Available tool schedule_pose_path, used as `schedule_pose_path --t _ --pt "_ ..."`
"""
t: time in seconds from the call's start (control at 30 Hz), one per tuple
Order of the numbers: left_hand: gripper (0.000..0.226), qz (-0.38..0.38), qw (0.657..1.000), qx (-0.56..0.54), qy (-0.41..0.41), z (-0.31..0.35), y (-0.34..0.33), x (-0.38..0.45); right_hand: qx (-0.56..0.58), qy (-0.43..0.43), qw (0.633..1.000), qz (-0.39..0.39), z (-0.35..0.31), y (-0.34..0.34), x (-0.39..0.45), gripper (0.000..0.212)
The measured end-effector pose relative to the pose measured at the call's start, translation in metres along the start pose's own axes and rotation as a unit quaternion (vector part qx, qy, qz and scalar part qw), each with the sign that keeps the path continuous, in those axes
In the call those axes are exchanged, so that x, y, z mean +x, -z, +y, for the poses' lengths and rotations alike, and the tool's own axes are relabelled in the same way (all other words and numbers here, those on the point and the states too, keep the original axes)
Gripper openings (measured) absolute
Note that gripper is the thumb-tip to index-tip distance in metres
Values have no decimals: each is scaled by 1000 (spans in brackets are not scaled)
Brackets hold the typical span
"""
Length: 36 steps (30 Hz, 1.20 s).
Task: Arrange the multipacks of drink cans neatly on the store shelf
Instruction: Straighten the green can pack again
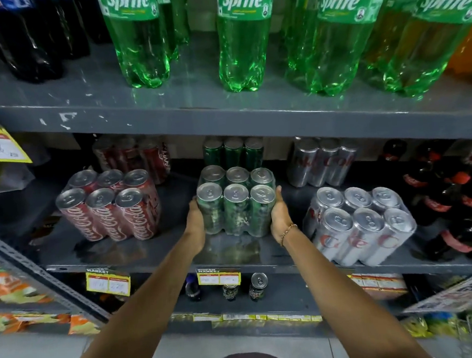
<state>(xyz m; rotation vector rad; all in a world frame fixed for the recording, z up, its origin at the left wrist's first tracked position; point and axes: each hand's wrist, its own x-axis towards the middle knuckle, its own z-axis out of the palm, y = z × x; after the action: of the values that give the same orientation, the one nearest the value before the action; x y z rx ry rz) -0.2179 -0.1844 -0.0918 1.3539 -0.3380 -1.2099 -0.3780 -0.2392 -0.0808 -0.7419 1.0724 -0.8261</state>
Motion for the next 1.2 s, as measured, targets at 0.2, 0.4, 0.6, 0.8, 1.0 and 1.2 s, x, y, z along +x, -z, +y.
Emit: schedule_pose_path --t 0.2,0.4,0.6,0.8,1.0,1.2 --pt "49 6 1000 17 -17 -5 10 -9 -5 -2 1000 -6 3 0 -7 62" --pt "48 17 1000 11 -7 -12 19 -32 -18 -8 1000 -5 15 4 -18 73" --pt "57 27 999 40 13 -16 26 -54 -4 -17 999 -31 24 10 -34 72" --pt "56 33 998 48 22 -13 28 -75 -35 -11 999 -14 30 10 -53 72" --pt "64 28 998 42 29 -15 34 -77 -55 -1 998 -2 28 9 -62 77" --pt "61 12 999 36 23 -11 31 -90 -38 -3 999 21 32 7 -59 75"
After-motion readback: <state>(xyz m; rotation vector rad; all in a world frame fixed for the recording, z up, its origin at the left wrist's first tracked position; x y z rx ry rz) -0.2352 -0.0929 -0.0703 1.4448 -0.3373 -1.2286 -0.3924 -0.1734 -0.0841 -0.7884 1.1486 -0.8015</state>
